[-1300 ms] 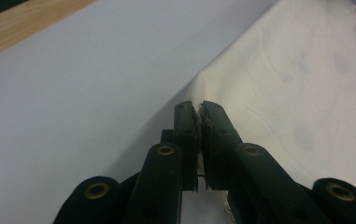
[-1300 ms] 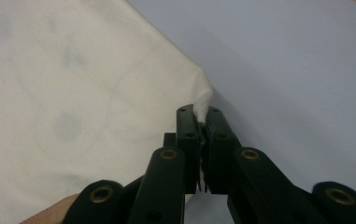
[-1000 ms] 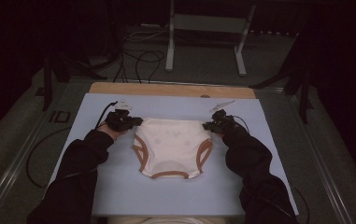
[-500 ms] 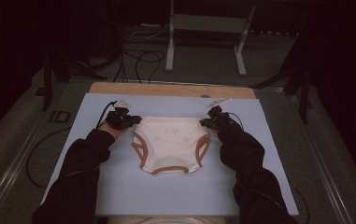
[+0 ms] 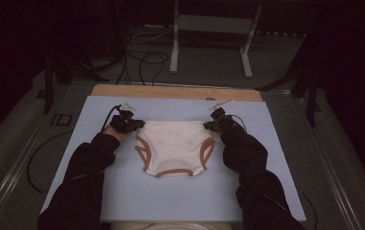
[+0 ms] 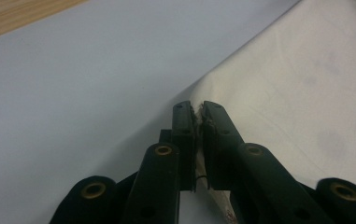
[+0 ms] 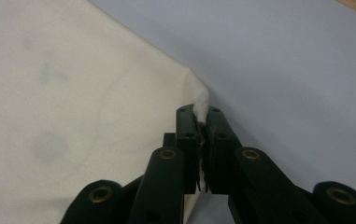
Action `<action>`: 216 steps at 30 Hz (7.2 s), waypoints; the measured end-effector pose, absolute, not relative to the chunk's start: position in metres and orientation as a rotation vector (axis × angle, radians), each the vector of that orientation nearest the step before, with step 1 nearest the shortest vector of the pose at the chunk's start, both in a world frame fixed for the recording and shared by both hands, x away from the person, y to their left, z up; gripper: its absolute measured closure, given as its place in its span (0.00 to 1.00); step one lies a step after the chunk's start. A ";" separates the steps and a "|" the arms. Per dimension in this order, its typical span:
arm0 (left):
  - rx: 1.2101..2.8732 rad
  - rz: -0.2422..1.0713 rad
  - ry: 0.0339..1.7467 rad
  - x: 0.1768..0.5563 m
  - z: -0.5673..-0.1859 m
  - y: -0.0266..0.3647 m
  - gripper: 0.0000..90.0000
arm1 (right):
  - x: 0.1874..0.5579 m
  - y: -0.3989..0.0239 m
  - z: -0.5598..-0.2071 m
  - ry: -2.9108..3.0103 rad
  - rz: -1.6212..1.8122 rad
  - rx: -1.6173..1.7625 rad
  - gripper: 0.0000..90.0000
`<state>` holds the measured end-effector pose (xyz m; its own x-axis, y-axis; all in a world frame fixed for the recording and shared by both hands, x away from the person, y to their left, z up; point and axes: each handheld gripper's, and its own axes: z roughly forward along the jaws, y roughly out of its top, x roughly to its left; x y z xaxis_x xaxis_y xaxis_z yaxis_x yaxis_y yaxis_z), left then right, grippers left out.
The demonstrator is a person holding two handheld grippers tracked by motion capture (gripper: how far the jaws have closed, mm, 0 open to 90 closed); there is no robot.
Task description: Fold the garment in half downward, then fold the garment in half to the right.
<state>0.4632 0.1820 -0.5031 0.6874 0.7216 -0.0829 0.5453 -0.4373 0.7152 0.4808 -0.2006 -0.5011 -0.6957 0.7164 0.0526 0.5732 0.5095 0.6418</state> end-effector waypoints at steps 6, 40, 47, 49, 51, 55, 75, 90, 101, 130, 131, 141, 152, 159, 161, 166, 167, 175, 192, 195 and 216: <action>2.138 0.303 0.974 0.465 -0.504 0.180 0.94 | 0.481 -0.201 -0.501 2.533 0.940 1.112 0.95; 2.119 0.243 0.940 0.447 -0.477 0.189 0.03 | 0.465 -0.210 -0.484 2.473 1.090 1.131 0.16; 2.126 0.241 0.886 0.435 -0.468 0.191 0.00 | 0.455 -0.203 -0.479 2.478 1.128 1.080 0.13; 2.126 0.240 0.868 0.430 -0.465 0.191 0.00 | 0.454 -0.200 -0.477 2.474 1.146 1.069 0.12; 2.119 0.237 0.856 0.425 -0.463 0.191 0.00 | 0.453 -0.197 -0.475 2.479 1.155 1.051 0.12; 2.112 0.242 0.829 0.417 -0.456 0.191 0.00 | 0.452 -0.189 -0.471 2.490 1.163 1.020 0.12; 2.099 0.265 0.707 0.378 -0.437 0.190 0.00 | 0.455 -0.154 -0.455 2.502 1.212 0.937 0.12; 2.121 0.243 0.644 0.349 -0.446 0.185 0.00 | 0.456 -0.124 -0.456 2.544 1.233 0.877 0.12; 2.118 0.229 0.611 0.337 -0.447 0.183 0.00 | 0.457 -0.113 -0.455 2.555 1.241 0.857 0.12; 2.265 0.167 0.414 0.316 -0.488 0.159 0.03 | 0.460 -0.058 -0.453 2.610 1.271 0.765 0.12; 2.272 0.158 0.409 0.316 -0.490 0.158 0.04 | 0.459 -0.057 -0.453 2.616 1.268 0.758 0.12; 2.381 0.176 0.334 0.318 -0.508 0.145 0.22 | 0.459 -0.048 -0.460 2.633 1.267 0.760 0.12; 2.402 0.205 0.337 0.328 -0.517 0.140 0.52 | 0.461 -0.045 -0.464 2.646 1.251 0.753 0.12; 2.398 0.213 0.332 0.330 -0.517 0.136 0.77 | 0.461 -0.043 -0.466 2.649 1.250 0.747 0.12; 2.390 0.219 0.339 0.329 -0.517 0.136 0.86 | 0.462 -0.041 -0.466 2.650 1.255 0.743 0.12; 2.370 0.204 0.359 0.330 -0.515 0.138 0.95 | 0.464 -0.036 -0.469 2.658 1.261 0.751 0.12; 2.371 0.205 0.360 0.330 -0.514 0.138 0.95 | 0.465 -0.035 -0.469 2.660 1.259 0.749 0.12; 2.366 0.217 0.363 0.329 -0.513 0.139 0.95 | 0.472 -0.020 -0.474 2.658 1.271 0.739 0.14; 2.380 0.218 0.360 0.329 -0.516 0.138 0.95 | 0.488 0.018 -0.488 2.670 1.169 0.757 0.25; 2.380 0.216 0.360 0.329 -0.516 0.138 0.95 | 0.489 0.023 -0.491 2.652 1.163 0.793 0.37; 2.383 0.208 0.370 0.330 -0.516 0.138 0.95 | 0.498 0.037 -0.518 2.652 0.976 0.833 0.71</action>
